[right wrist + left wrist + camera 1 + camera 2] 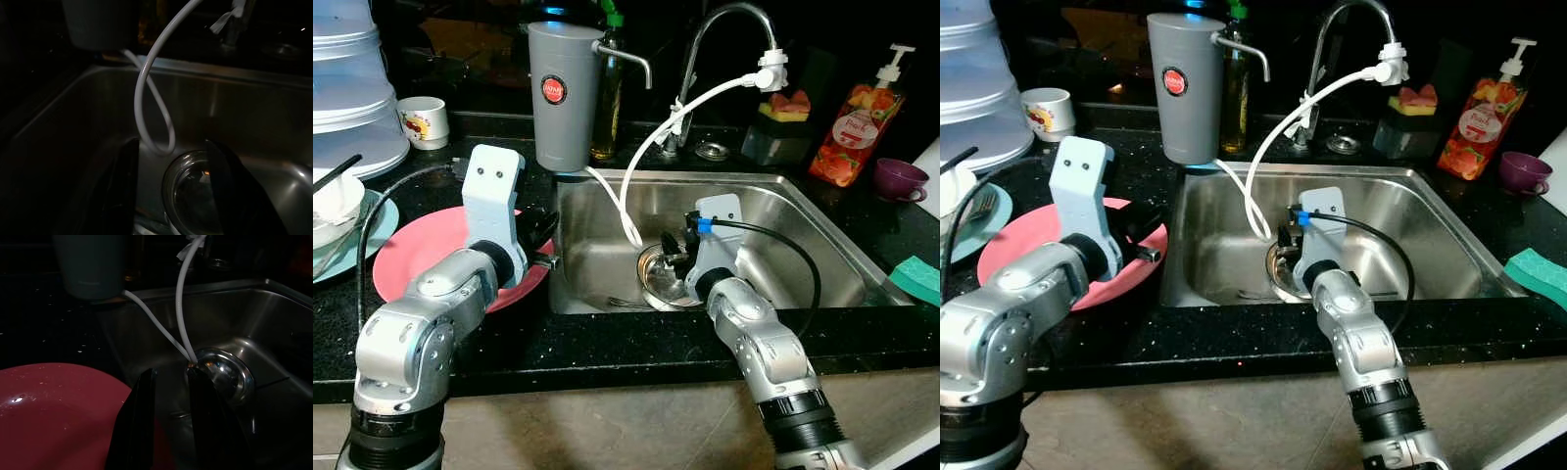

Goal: Kitchen organization

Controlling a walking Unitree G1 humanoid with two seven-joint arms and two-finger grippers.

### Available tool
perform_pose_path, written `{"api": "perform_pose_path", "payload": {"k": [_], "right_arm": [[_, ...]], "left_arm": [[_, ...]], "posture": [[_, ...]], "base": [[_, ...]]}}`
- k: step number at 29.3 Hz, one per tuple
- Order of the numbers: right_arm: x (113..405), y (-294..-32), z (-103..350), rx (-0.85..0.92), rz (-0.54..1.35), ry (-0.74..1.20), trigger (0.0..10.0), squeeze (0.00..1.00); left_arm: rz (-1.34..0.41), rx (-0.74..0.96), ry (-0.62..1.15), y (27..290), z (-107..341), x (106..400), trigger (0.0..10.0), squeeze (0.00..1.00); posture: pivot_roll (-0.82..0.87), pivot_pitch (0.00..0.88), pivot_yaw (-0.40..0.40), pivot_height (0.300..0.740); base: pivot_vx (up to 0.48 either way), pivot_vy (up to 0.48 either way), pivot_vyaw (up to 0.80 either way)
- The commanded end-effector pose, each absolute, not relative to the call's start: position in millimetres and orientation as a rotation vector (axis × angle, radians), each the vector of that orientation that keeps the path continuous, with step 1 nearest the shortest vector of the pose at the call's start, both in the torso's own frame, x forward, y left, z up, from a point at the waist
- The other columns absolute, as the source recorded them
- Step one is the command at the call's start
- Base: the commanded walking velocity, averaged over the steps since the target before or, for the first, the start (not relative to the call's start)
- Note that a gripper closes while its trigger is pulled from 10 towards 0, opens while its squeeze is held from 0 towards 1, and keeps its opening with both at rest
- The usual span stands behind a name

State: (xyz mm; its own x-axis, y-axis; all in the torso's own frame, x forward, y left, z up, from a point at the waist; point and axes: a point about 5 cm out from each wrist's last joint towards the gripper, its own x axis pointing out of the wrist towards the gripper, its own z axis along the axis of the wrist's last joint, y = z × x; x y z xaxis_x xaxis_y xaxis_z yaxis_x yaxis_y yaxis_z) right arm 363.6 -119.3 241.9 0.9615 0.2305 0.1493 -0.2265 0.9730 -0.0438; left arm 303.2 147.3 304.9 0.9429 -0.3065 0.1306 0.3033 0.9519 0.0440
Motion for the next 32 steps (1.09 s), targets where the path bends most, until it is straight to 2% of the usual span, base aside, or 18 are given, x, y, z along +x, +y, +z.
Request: {"api": "perform_pose_path", "payload": {"k": [1, 13, 14, 32], "right_arm": [[361, -127, 254, -0.022, 0.202, -0.206, 10.0, 0.00], [347, -132, 274, 0.129, 0.174, -0.329, 10.0, 0.00], [345, -132, 277, 0.148, 0.163, -0.344, 10.0, 0.00], [339, -135, 293, 0.181, 0.156, -0.401, 10.0, 0.00]], "left_arm": [[-0.330, 0.045, -0.117, 142, 304, 304, 10.0, 0.00], [-0.394, 0.150, -0.111, 146, 303, 294, 10.0, 0.00], [-0.441, 0.184, -0.115, 149, 304, 290, 10.0, 0.00], [-0.654, 0.458, -0.131, 169, 311, 263, 10.0, 0.00]], "posture": [[0.13, 0.135, -0.108, 0.740], [0.14, 0.142, -0.086, 0.740], [0.15, 0.146, -0.059, 0.740], [0.14, 0.137, -0.055, 0.740]], "base": [[0.000, 0.000, 0.00], [0.000, 0.000, 0.00], [0.000, 0.000, 0.00], [0.000, 0.000, 0.00]]}}
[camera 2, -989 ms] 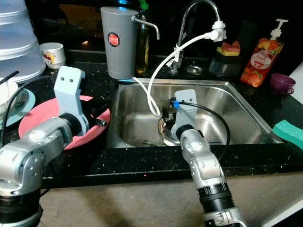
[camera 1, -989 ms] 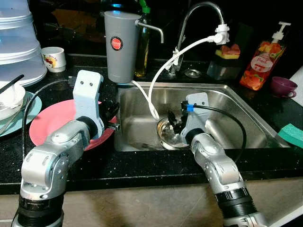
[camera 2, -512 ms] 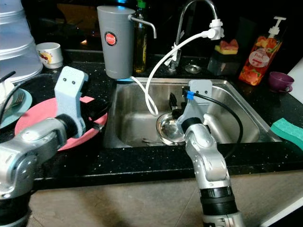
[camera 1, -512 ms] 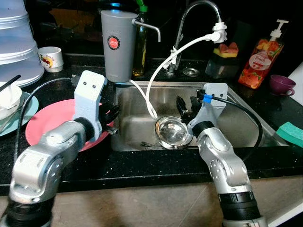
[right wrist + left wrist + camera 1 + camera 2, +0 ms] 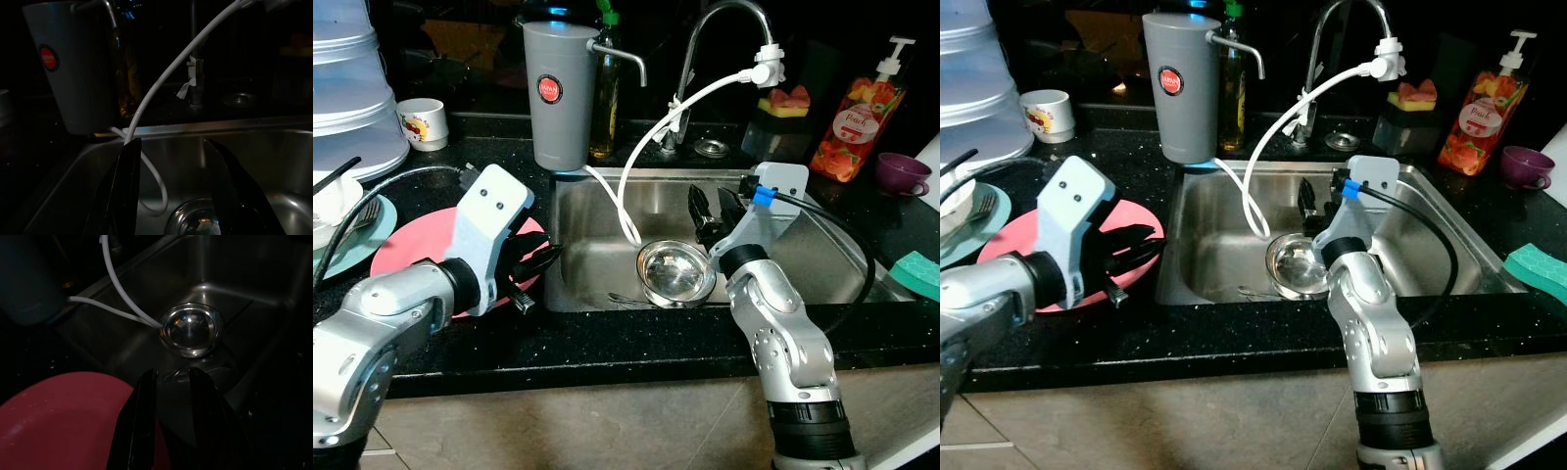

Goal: Kitchen organization

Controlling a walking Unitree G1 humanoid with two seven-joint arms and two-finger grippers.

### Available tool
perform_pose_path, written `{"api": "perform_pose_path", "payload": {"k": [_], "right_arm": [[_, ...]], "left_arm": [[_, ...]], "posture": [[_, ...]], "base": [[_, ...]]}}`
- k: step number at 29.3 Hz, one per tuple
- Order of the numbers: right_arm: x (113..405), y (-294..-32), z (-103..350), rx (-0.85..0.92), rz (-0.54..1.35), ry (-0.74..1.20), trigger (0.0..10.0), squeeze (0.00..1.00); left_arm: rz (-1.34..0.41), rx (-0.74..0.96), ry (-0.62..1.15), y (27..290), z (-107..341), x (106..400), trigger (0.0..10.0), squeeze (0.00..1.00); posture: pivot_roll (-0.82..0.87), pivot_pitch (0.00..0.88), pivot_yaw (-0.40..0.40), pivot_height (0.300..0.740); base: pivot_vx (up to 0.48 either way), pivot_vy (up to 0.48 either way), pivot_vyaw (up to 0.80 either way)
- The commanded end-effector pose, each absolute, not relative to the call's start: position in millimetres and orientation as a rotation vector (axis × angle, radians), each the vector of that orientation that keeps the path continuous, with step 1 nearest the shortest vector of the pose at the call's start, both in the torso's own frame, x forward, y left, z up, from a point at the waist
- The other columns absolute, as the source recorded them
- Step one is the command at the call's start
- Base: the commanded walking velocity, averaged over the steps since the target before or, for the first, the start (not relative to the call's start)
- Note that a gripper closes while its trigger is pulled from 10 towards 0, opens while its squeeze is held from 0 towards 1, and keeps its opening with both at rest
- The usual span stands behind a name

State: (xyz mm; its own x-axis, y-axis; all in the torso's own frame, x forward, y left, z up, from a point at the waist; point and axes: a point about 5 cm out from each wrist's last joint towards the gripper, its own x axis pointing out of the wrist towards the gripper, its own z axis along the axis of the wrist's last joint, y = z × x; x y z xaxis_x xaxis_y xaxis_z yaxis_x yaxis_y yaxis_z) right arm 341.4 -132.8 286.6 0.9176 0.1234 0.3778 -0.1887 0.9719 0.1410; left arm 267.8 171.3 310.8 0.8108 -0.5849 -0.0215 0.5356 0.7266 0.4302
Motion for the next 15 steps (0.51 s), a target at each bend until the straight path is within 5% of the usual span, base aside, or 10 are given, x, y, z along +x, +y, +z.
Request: {"api": "perform_pose_path", "payload": {"k": [1, 12, 13, 15], "right_arm": [[339, -135, 293, 0.181, 0.156, -0.401, 10.0, 0.00], [340, -132, 291, 0.179, 0.174, -0.391, 10.0, 0.00], [340, -131, 291, 0.179, 0.183, -0.386, 10.0, 0.00], [340, -130, 290, 0.178, 0.186, -0.385, 10.0, 0.00]], "left_arm": [[-0.654, 0.458, -0.131, 169, 311, 263, 10.0, 0.00], [-0.822, 0.584, -0.018, 181, 303, 225, 10.0, 0.00], [-0.813, 0.606, -0.011, 183, 302, 224, 10.0, 0.19], [-0.806, 0.615, -0.007, 184, 302, 224, 10.0, 0.19]], "posture": [[0.14, 0.137, -0.055, 0.740], [0.16, 0.145, -0.054, 0.740], [0.17, 0.153, -0.066, 0.740], [0.17, 0.153, -0.066, 0.740]], "base": [[0.000, 0.000, 0.00], [0.000, 0.000, 0.00], [0.000, 0.000, 0.00], [0.000, 0.000, 0.00]]}}
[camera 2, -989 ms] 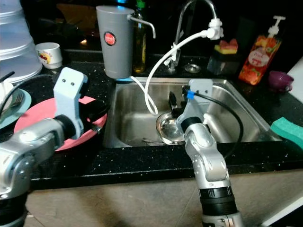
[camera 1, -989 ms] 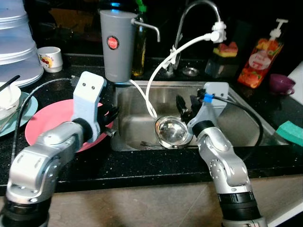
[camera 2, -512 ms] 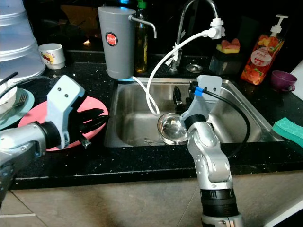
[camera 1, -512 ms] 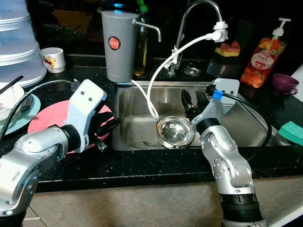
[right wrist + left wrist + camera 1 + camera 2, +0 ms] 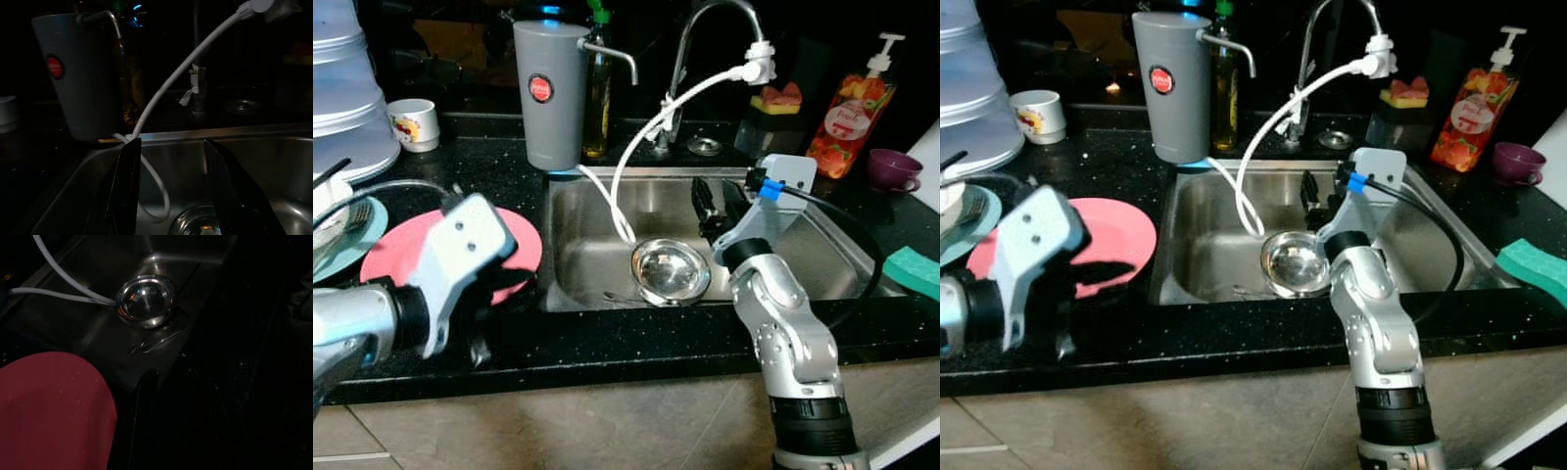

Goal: Kitchen organization

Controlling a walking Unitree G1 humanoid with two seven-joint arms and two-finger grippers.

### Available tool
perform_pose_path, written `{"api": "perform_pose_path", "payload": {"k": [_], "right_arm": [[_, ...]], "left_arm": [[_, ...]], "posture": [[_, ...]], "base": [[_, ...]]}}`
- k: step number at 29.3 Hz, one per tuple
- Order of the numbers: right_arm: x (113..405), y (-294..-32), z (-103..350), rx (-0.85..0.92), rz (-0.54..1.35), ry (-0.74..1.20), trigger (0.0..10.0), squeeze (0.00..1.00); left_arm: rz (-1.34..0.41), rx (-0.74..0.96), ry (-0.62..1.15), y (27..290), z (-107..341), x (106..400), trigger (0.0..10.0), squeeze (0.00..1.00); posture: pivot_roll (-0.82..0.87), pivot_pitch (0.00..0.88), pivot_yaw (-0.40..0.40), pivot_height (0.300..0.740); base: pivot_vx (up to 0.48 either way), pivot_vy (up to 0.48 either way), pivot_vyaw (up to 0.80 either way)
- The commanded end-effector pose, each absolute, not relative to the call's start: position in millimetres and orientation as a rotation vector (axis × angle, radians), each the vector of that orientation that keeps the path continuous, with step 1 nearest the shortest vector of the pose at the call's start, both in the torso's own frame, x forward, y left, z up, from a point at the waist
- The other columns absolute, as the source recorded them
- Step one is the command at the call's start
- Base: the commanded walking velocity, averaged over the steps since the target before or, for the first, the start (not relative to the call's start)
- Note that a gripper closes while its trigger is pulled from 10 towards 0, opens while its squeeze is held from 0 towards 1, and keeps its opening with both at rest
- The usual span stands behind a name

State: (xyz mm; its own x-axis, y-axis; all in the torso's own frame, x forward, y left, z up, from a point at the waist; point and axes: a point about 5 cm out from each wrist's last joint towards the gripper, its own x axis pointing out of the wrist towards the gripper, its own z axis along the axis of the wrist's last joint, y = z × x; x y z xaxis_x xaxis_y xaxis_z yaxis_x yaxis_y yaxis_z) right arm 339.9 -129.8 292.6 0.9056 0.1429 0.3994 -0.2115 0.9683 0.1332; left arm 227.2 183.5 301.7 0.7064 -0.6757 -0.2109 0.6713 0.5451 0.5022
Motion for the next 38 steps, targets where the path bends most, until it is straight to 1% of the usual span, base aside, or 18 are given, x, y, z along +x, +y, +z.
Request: {"api": "perform_pose_path", "payload": {"k": [1, 2, 10, 11, 12, 20, 22, 26, 28, 30, 31, 32, 34, 35, 36, 37, 38], "right_arm": [[340, -130, 290, 0.178, 0.186, -0.385, 10.0, 0.00], [341, -129, 290, 0.178, 0.190, -0.384, 10.0, 0.00], [343, -127, 290, 0.182, 0.197, -0.381, 10.0, 0.00], [343, -127, 290, 0.182, 0.196, -0.380, 10.0, 0.00], [343, -127, 289, 0.183, 0.196, -0.379, 10.0, 0.00], [343, -128, 288, 0.183, 0.193, -0.375, 10.0, 0.00], [343, -128, 288, 0.183, 0.193, -0.374, 10.0, 0.00], [343, -129, 288, 0.183, 0.193, -0.374, 10.0, 0.00], [343, -129, 288, 0.183, 0.194, -0.373, 10.0, 0.00], [343, -128, 288, 0.184, 0.195, -0.373, 10.0, 0.00], [343, -128, 288, 0.183, 0.196, -0.373, 10.0, 0.00], [343, -128, 288, 0.183, 0.198, -0.373, 10.0, 0.00], [343, -128, 288, 0.183, 0.198, -0.373, 10.0, 0.00], [343, -128, 288, 0.183, 0.198, -0.373, 10.0, 0.00], [343, -128, 288, 0.183, 0.198, -0.373, 10.0, 0.00], [343, -128, 288, 0.182, 0.199, -0.373, 10.0, 0.00], [343, -128, 288, 0.182, 0.199, -0.373, 10.0, 0.00]], "left_arm": [[-0.806, 0.615, -0.007, 184, 302, 224, 10.0, 0.19], [-0.798, 0.635, 0.008, 186, 301, 224, 10.0, 1.00], [-0.726, 0.738, 0.063, 198, 297, 230, 10.0, 1.00], [-0.714, 0.754, 0.074, 200, 295, 231, 10.0, 0.26], [-0.696, 0.775, 0.082, 201, 292, 233, 10.0, 0.00], [-0.648, 0.897, 0.129, 204, 276, 240, 10.0, 0.00], [-0.600, 0.968, 0.155, 211, 271, 243, 10.0, 0.00], [-0.580, 0.993, 0.169, 214, 269, 244, 10.0, 0.00], [-0.509, 1.051, 0.182, 222, 267, 249, 10.0, 0.00], [-0.476, 1.085, 0.185, 225, 265, 251, 10.0, 0.00], [-0.449, 1.113, 0.194, 229, 264, 253, 7.5, 0.00], [-0.435, 1.127, 0.201, 231, 262, 255, 6.8, 0.00], [-0.435, 1.127, 0.201, 231, 262, 255, 6.8, 0.00], [-0.426, 1.138, 0.206, 232, 261, 255, 4.7, 0.00], [-0.426, 1.138, 0.206, 232, 261, 255, 4.7, 0.00], [-0.403, 1.152, 0.212, 234, 259, 257, 0.0, 0.00], [-0.403, 1.152, 0.212, 234, 259, 257, 0.0, 0.00]], "posture": [[0.17, 0.153, -0.066, 0.740], [0.17, 0.153, -0.069, 0.740], [0.17, 0.153, -0.063, 0.740], [0.17, 0.153, -0.061, 0.740], [0.17, 0.152, -0.060, 0.740], [0.17, 0.152, -0.060, 0.740], [0.17, 0.152, -0.060, 0.740], [0.16, 0.153, -0.063, 0.740], [0.17, 0.154, -0.064, 0.740], [0.17, 0.154, -0.064, 0.740], [0.17, 0.154, -0.064, 0.740], [0.17, 0.154, -0.064, 0.740], [0.17, 0.154, -0.064, 0.740], [0.17, 0.154, -0.064, 0.740], [0.17, 0.154, -0.064, 0.740], [0.16, 0.154, -0.068, 0.740], [0.16, 0.154, -0.068, 0.740]], "base": [[0.000, 0.000, 0.00], [0.000, 0.000, 0.00], [0.000, 0.000, 0.00], [0.000, 0.000, 0.00], [0.000, 0.000, 0.00], [0.000, 0.000, 0.00], [0.000, 0.000, 0.00], [0.000, 0.000, 0.00], [0.000, 0.000, 0.00], [0.000, 0.000, 0.00], [0.000, 0.000, 0.00], [0.000, 0.000, 0.00], [0.000, 0.000, 0.00], [0.000, 0.000, 0.00], [0.000, 0.000, 0.00], [0.000, 0.000, 0.00], [0.000, 0.000, 0.00]]}}
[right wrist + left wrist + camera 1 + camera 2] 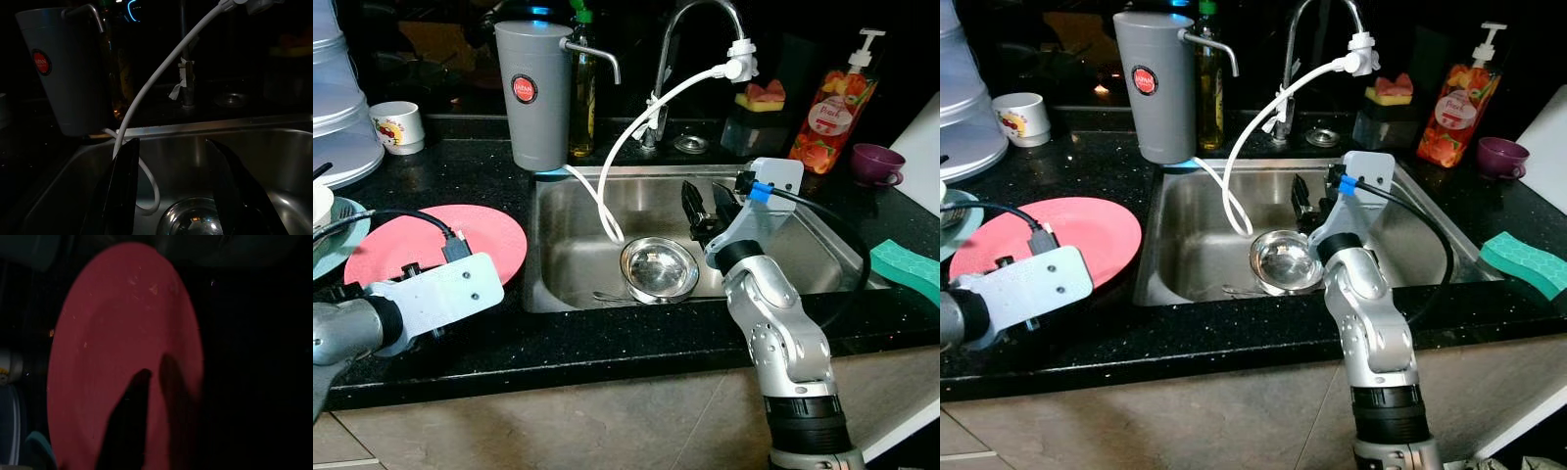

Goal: Kitchen organization

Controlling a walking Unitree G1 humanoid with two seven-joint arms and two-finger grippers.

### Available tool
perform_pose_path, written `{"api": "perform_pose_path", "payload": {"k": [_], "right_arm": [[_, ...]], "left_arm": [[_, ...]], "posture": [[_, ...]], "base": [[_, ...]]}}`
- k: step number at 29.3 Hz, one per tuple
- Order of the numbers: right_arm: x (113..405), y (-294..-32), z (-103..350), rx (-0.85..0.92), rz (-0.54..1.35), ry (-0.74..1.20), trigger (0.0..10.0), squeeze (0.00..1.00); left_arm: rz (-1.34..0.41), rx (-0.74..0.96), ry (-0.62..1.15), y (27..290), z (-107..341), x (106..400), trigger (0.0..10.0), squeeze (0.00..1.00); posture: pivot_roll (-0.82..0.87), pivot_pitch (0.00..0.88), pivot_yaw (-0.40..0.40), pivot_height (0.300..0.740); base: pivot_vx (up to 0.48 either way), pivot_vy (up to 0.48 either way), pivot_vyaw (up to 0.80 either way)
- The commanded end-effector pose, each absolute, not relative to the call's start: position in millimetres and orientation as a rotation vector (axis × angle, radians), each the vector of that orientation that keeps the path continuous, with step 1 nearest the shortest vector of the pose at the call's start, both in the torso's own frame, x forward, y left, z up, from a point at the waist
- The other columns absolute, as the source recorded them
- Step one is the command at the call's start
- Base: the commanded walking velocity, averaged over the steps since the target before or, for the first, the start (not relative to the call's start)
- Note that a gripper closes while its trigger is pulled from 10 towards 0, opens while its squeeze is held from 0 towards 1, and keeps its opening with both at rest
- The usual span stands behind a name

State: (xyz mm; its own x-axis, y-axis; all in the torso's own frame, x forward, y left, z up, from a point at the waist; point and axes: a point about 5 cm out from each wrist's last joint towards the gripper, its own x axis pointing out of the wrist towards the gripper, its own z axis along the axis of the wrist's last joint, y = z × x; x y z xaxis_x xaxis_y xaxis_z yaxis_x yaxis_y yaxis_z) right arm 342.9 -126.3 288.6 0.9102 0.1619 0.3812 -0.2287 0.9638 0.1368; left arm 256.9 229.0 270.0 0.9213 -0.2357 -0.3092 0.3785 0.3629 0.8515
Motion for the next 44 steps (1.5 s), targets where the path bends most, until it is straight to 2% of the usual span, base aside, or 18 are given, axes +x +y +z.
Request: {"api": "perform_pose_path", "payload": {"k": [1, 9, 12, 13, 16, 23, 32, 36, 44], "right_arm": [[343, -128, 289, 0.180, 0.199, -0.373, 10.0, 0.00], [343, -128, 290, 0.176, 0.201, -0.374, 10.0, 0.00], [343, -128, 290, 0.174, 0.202, -0.374, 10.0, 0.00], [343, -128, 290, 0.174, 0.203, -0.374, 10.0, 0.00], [343, -128, 290, 0.173, 0.205, -0.374, 10.0, 0.00], [344, -130, 291, 0.189, 0.204, -0.376, 10.0, 0.00], [343, -131, 297, 0.415, 0.292, -0.347, 10.0, 0.00], [339, -128, 302, 0.527, 0.378, -0.338, 10.0, 0.00], [335, -119, 303, 0.563, 0.502, -0.283, 10.0, 0.00]], "left_arm": [[-0.384, 1.158, 0.208, 235, 257, 260, 0.0, 0.00], [-0.350, 1.189, 0.141, 229, 257, 268, 0.0, 0.00], [-0.260, 1.222, 0.055, 229, 265, 277, 0.0, 0.00], [-0.227, 1.229, 0.028, 229, 269, 279, 10.0, 0.00], [-0.145, 1.226, -0.068, 228, 281, 285, 10.0, 0.00], [-0.092, 1.200, -0.218, 218, 295, 289, 10.0, 0.00], [-0.072, 1.143, -0.383, 206, 304, 292, 10.0, 0.00], [-0.140, 1.154, -0.471, 192, 302, 294, 10.0, 0.00], [-0.301, 1.251, -0.651, 170, 306, 295, 10.0, 0.00]], "posture": [[0.16, 0.154, -0.068, 0.740], [0.16, 0.154, -0.068, 0.740], [0.15, 0.144, -0.072, 0.740], [0.15, 0.144, -0.072, 0.740], [0.14, 0.139, -0.073, 0.740], [0.14, 0.134, -0.074, 0.740], [0.13, 0.137, -0.076, 0.740], [0.13, 0.138, -0.078, 0.740], [0.13, 0.141, -0.082, 0.740]], "base": [[0.000, 0.000, 0.00], [0.000, 0.000, 0.00], [0.000, 0.000, 0.00], [0.000, 0.000, 0.00], [0.000, 0.000, 0.00], [0.000, 0.000, 0.00], [0.000, 0.000, 0.00], [0.000, 0.000, 0.00], [0.000, 0.000, 0.00]]}}
